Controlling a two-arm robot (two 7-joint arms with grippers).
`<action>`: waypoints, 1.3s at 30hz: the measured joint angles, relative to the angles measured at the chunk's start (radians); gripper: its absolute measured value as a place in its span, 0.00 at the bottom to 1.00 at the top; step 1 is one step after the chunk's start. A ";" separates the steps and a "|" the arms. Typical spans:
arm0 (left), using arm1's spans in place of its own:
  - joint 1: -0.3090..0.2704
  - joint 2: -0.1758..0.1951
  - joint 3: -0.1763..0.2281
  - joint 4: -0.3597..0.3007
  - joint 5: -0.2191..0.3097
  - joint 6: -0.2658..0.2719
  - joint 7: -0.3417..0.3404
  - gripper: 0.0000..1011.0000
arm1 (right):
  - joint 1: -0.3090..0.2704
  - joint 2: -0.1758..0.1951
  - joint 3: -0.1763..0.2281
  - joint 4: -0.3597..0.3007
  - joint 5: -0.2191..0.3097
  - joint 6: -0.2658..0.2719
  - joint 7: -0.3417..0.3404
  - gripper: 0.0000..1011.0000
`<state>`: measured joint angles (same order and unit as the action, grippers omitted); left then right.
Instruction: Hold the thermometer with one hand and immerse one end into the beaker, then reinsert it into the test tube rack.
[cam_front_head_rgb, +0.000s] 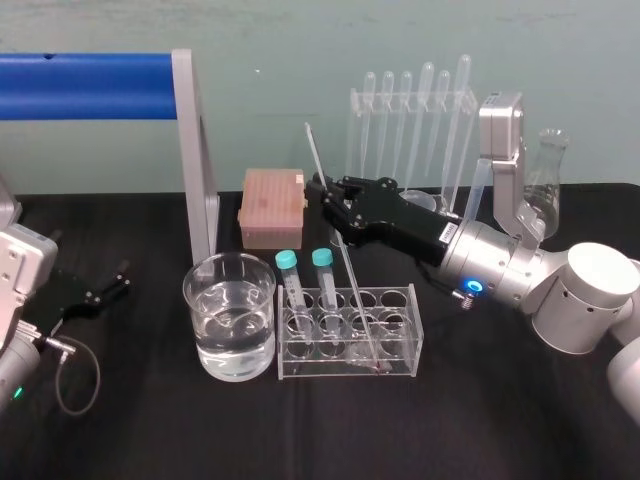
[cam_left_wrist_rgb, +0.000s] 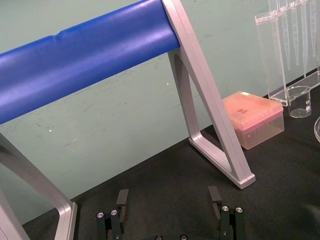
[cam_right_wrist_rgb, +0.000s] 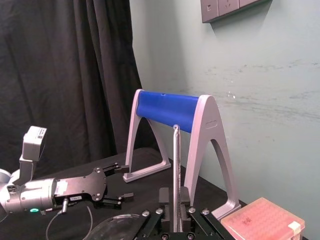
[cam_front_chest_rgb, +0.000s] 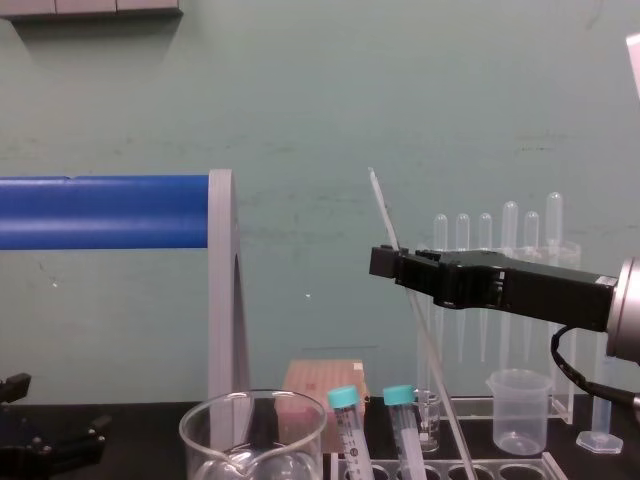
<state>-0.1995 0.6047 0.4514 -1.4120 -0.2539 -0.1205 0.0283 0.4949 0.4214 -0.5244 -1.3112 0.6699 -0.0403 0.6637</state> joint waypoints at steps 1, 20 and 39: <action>0.000 0.000 0.000 0.000 0.000 0.000 0.000 1.00 | 0.000 0.000 0.000 0.000 0.000 0.000 0.000 0.14; 0.000 0.000 0.000 0.000 0.000 0.000 0.000 1.00 | -0.001 0.001 0.000 -0.002 0.001 0.000 0.000 0.72; 0.000 0.000 0.000 0.000 0.000 0.000 0.000 1.00 | -0.160 0.057 0.216 -0.108 -0.183 0.005 -0.545 0.99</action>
<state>-0.1996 0.6047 0.4514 -1.4120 -0.2539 -0.1205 0.0283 0.3347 0.4783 -0.3081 -1.4194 0.4873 -0.0352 0.1186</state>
